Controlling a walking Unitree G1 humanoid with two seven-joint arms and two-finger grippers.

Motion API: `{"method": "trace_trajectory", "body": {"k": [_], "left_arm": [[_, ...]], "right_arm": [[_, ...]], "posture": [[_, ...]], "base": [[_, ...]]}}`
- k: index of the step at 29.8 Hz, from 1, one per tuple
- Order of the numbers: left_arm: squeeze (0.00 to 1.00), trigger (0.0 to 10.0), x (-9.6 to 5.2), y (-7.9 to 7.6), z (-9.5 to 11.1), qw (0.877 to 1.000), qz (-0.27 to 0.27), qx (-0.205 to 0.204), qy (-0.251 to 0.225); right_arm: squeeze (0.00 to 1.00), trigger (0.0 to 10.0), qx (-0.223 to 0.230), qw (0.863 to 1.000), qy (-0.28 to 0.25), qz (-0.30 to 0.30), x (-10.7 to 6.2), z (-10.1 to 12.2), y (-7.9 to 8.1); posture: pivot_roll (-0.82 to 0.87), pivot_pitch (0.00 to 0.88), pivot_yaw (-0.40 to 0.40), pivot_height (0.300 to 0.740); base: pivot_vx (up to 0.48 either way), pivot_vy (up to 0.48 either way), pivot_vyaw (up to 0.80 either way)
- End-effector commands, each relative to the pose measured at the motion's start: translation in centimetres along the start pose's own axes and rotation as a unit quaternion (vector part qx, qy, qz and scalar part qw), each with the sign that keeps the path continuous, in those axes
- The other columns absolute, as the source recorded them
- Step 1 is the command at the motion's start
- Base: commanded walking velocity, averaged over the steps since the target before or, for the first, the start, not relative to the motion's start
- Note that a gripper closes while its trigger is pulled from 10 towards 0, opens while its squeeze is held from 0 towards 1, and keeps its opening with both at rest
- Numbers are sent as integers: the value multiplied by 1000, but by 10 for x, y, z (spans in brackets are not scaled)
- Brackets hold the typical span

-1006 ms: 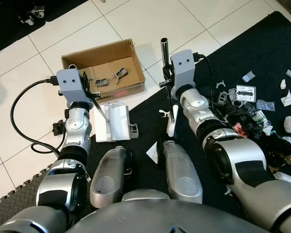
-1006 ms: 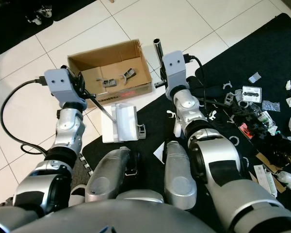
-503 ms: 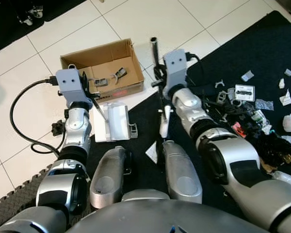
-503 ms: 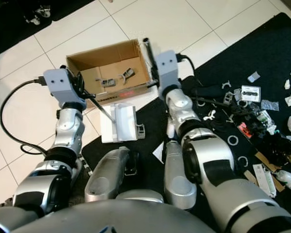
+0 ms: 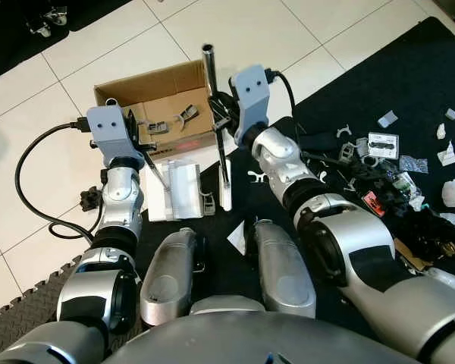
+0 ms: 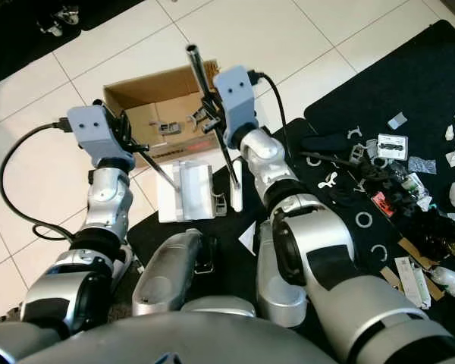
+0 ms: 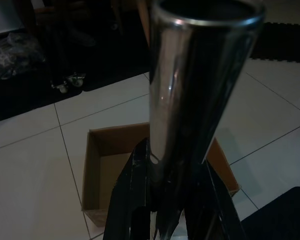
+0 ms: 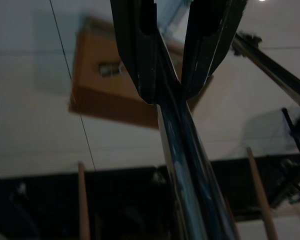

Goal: Sweep floor

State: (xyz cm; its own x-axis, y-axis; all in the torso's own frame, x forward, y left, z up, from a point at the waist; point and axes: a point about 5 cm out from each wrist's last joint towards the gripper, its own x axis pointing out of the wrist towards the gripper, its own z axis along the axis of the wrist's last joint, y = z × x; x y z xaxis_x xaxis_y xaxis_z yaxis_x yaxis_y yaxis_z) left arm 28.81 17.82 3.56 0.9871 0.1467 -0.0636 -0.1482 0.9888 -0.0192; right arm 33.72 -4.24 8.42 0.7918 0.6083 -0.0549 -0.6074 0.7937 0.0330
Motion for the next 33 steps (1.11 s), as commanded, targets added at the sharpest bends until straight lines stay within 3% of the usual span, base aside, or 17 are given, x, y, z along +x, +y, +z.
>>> {"method": "trace_trajectory", "body": {"k": [1,10,15,20,26,33], "left_arm": [[0,10000,-6,-2,-12,999,5,-9,31],[0,10000,-5,-1,-13,999,6,-10,33],[0,10000,-5,0,-13,999,8,-10,33],[0,10000,-5,0,-12,999,8,-10,32],[0,10000,-3,-4,-12,999,1,-10,34],[0,10000,-1,-5,-10,999,-3,-9,33]], "right_arm": [[0,10000,21,994,-78,73,28,34,51],[0,10000,24,985,-105,132,35,46,80],[0,10000,17,988,-97,122,33,42,76],[0,10000,5,991,-95,92,30,42,58],[0,10000,-32,993,-111,19,19,53,7],[0,10000,-91,994,-65,-11,9,41,-15]], "posture": [[62,154,-7,740],[61,143,-7,740],[64,138,-10,740],[56,135,-8,740],[40,131,4,740],[40,130,7,740]], "base": [[0,0,0],[0,0,0],[0,0,0],[0,0,0],[0,0,0],[0,0,0]]}}
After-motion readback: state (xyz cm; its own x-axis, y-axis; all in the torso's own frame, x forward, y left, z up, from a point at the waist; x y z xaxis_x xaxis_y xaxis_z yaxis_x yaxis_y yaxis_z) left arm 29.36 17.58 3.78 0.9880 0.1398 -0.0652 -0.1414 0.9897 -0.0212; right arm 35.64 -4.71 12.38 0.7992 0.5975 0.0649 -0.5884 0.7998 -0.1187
